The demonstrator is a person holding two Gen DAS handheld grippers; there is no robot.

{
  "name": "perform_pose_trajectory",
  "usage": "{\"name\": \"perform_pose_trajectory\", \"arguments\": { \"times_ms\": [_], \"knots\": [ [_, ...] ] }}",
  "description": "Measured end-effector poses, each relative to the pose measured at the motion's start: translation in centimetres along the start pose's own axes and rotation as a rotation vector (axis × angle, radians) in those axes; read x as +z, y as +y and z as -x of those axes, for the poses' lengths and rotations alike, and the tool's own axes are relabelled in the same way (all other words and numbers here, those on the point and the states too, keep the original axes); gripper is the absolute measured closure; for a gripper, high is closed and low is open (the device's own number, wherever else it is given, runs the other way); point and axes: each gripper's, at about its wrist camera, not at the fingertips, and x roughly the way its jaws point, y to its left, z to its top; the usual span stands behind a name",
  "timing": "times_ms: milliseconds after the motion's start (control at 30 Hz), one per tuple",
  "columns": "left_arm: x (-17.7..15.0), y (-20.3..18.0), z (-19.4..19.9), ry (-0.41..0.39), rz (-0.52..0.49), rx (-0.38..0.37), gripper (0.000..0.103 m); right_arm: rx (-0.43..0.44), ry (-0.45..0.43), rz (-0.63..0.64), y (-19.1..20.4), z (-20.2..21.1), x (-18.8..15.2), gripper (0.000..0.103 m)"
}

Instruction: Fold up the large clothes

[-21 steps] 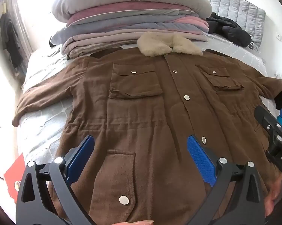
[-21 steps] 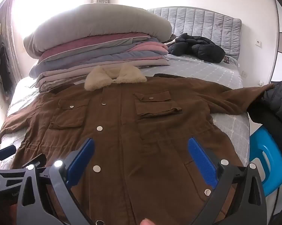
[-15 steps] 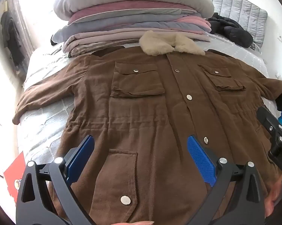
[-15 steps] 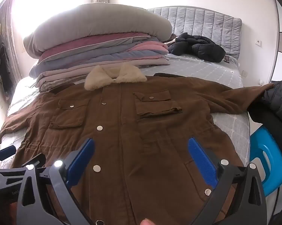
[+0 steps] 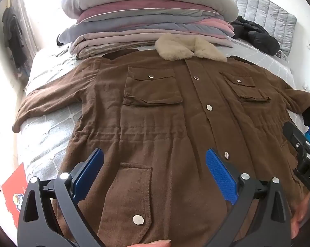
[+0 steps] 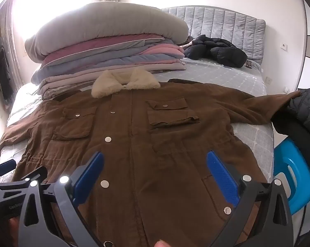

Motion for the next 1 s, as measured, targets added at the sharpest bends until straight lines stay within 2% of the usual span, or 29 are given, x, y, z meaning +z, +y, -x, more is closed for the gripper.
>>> {"name": "perform_pose_trajectory", "arguments": {
  "times_ms": [200, 300, 367, 500, 633, 767, 1000],
  "knots": [
    [0.0, 0.1, -0.2, 0.000, 0.023, -0.034, 0.008, -0.018, 0.011, -0.004, -0.4, -0.3, 0.2, 0.007],
    [0.0, 0.6, -1.0, 0.043, 0.076, -0.130, 0.008, -0.019, 0.009, -0.009, -0.5, -0.1, 0.1, 0.007],
    [0.1, 1.0, -1.6, 0.083, 0.101, -0.158, 0.008, -0.018, 0.008, -0.013, -0.6, 0.0, 0.2, 0.007],
    [0.3, 1.6, -1.3, 0.035, 0.127, -0.185, 0.008, -0.017, 0.007, -0.014, -0.6, 0.1, 0.3, 0.007],
    [0.7, 1.2, -1.1, 0.031, 0.103, -0.139, 0.007, -0.019, 0.007, -0.010, -0.6, 0.0, 0.4, 0.007],
    [0.8, 0.5, -1.4, 0.061, 0.065, -0.085, 0.008, -0.019, 0.007, -0.010, -0.6, 0.0, 0.3, 0.007],
    [1.0, 0.1, -0.2, 0.010, 0.024, -0.052, 0.007, -0.016, 0.009, -0.012, -0.6, 0.0, 0.3, 0.007]
  ]
}}
